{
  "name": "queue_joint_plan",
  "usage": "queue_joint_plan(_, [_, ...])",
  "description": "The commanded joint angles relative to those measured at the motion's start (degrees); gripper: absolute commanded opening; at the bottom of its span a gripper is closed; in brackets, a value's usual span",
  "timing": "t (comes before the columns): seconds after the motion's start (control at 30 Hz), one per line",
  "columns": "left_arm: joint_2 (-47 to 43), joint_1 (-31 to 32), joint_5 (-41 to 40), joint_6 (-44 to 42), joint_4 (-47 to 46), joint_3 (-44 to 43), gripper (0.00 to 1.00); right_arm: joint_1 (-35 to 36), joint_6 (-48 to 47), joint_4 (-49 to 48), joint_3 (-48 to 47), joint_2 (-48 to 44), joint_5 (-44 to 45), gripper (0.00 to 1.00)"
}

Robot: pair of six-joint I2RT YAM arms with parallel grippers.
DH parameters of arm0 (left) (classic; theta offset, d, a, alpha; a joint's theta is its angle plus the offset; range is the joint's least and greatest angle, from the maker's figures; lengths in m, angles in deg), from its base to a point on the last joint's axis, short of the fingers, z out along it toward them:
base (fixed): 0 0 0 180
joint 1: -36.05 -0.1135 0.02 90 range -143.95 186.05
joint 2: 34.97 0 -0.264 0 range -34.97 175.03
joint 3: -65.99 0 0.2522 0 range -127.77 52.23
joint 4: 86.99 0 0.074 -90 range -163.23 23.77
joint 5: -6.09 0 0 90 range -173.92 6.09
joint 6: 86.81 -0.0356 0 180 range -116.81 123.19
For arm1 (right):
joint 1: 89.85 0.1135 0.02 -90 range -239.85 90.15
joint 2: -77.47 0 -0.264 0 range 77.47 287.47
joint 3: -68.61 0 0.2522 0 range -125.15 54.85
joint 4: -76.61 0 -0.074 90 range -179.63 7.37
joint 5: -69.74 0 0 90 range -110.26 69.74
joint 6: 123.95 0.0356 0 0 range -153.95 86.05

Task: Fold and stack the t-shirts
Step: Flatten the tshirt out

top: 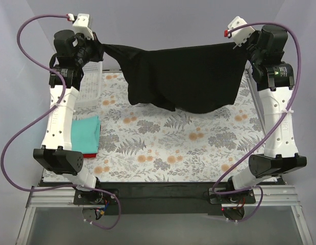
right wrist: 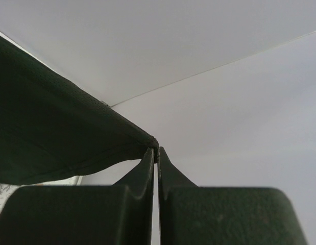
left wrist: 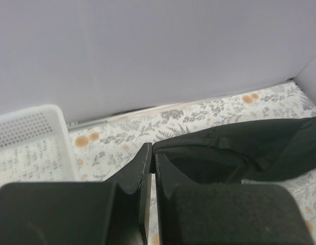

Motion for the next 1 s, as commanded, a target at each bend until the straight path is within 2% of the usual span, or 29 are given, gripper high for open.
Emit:
queue_joint_plan(0.0, [-8.52, 0.17, 1.58, 0.29, -4.19, 0.94, 0.0, -0.26, 2.47, -4.66, -1.33, -3.91, 1.96, 0.01])
queue_joint_plan(0.17, [-24.77, 0.17, 5.1, -2.26, -13.24, 15.51, 0.0, -0.26, 4.5, -5.72, 4.73, -15.15, 1.17, 0.01])
queue_joint_plan(0.3, [-39.25, 0.25, 1.33, -4.72, -16.84, 21.77, 0.0, -0.26, 5.29, -7.03, 10.8, -27.26, -2.51, 0.01])
queue_joint_plan(0.4, [-46.04, 0.17, -0.43, -6.3, -21.23, 24.07, 0.0, -0.26, 5.73, -8.96, 11.6, -32.73, -3.76, 0.01])
queue_joint_plan(0.5, [-45.54, 0.25, -3.5, -6.92, -21.77, 19.42, 0.0, -0.26, 5.47, -10.46, 6.52, -33.45, -3.32, 0.01])
queue_joint_plan(0.57, [-40.73, 0.25, -7.71, -8.32, -19.77, 12.42, 0.0, -0.26, 3.46, -10.9, 2.65, -30.57, -4.54, 0.01])
queue_joint_plan(0.6, [-39.13, 0.17, -9.12, -9.02, -18.8, 8.37, 0.0, -0.26, 2.66, -11.43, 2.37, -29.76, -4.81, 0.01])
queue_joint_plan(0.7, [-33.5, 0.25, -9.05, -11.91, -15.72, 4.91, 0.0, -0.17, -0.85, -12.66, 5.16, -27.22, -5.95, 0.01])
queue_joint_plan(0.8, [-31.48, 0.25, -7.04, -13.42, -14.4, 9.01, 0.0, -0.26, -2.18, -13.01, 9.82, -25.8, -8.58, 0.01])
queue_joint_plan(0.83, [-31.47, 0.25, -5.9, -14.38, -14.39, 11.3, 0.0, -0.26, -2.35, -12.93, 14.36, -25.63, -9.46, 0.01])
queue_joint_plan(0.93, [-32.35, 0.17, 0.34, -15.09, -14.74, 25.5, 0.0, -0.26, -3.14, -13.62, 25.51, -26.15, -12.63, 0.01])
queue_joint_plan(0.97, [-32.35, 0.25, 1.83, -14.66, -14.74, 27.91, 0.0, -0.26, -3.41, -13.98, 28.96, -26.41, -13.42, 0.01])
